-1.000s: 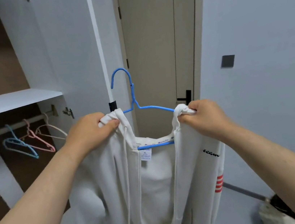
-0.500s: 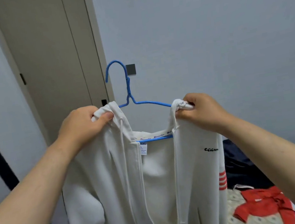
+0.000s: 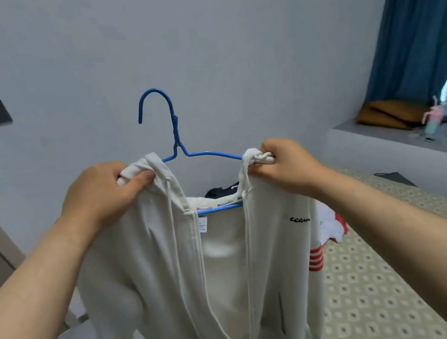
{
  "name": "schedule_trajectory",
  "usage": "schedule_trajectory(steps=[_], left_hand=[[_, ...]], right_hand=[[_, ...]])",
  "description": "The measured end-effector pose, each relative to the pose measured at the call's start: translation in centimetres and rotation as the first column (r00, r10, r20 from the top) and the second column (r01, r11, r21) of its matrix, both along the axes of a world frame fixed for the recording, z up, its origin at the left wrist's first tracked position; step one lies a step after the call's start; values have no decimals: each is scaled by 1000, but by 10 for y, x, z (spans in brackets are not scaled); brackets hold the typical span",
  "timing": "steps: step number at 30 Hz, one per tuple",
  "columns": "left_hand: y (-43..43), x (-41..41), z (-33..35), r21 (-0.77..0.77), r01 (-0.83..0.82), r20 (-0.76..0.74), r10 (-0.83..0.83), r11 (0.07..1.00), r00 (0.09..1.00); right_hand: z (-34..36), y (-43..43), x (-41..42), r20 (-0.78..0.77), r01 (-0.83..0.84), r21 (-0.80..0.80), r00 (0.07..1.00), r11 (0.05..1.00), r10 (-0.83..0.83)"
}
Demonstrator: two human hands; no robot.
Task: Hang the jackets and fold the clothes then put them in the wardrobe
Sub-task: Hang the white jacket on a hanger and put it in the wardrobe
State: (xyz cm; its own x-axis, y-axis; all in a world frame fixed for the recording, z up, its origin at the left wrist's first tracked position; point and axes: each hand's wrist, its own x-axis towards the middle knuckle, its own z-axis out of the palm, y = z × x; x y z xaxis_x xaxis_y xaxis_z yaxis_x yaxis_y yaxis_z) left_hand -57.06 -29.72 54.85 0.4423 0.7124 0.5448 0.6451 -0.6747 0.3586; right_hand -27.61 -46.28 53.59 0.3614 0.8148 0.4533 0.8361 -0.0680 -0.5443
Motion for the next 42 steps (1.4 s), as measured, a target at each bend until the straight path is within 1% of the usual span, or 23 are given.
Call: schedule_trajectory(steps=[2,5,8,10,12,14,18,21,23,26,28,31,32,35,38,42], left_hand=[[3,18,-11,-22,58,-7,-58,998,998],[-1,47,-29,-58,158,-27,-160,986,987],[-14,79,-42,-124,294,-67,-303,948,951],[-26,102,-51,-166,381,-89,-398,910,913],[-34,121,-60,-186,441,-124,-466,878,876],[-47,141,-65,-198,510,-137,-539,837,831],[-71,178,-74,-242,613,-112,-649,752,753],[-90,192,-78,-253,677,-78,-712,691,698],[-109,200,-78,-273,724,-65,-764,633,642],[-137,213,-75,-335,773,-88,-834,540,545],[-151,225,-73,-413,779,-106,-874,473,474],[-165,240,-78,-603,716,-112,-927,350,359],[-168,245,-80,-643,690,-115,-933,331,340],[-179,265,-88,-699,616,-174,-922,364,347],[-194,301,-108,-741,534,-226,-899,408,374],[-223,364,-169,-757,499,-275,-898,422,343]], right_hand=[[-11,-18,5,-20,53,-6,998,999,-53],[-27,-51,13,-45,152,-73,987,986,-155],[-41,-92,21,-68,236,-110,967,966,-244],[-48,-123,24,-66,300,-151,948,942,-313],[-50,-147,24,-62,329,-205,936,922,-348],[-50,-175,25,-81,358,-224,920,906,-384],[-44,-224,22,-62,462,-272,867,844,-495],[-42,-252,18,-60,528,-273,825,804,-562],[-43,-270,13,-56,579,-286,785,763,-617],[-47,-296,6,-37,645,-329,721,690,-692],[-45,-317,4,-60,625,-407,709,666,-702],[-38,-343,7,-58,476,-624,763,620,-644],[-39,-349,11,-68,425,-673,779,605,-623],[-57,-361,34,-131,359,-724,768,590,-627],[-91,-371,64,-208,313,-732,744,606,-635],[-156,-390,111,-277,353,-685,683,638,-676]])
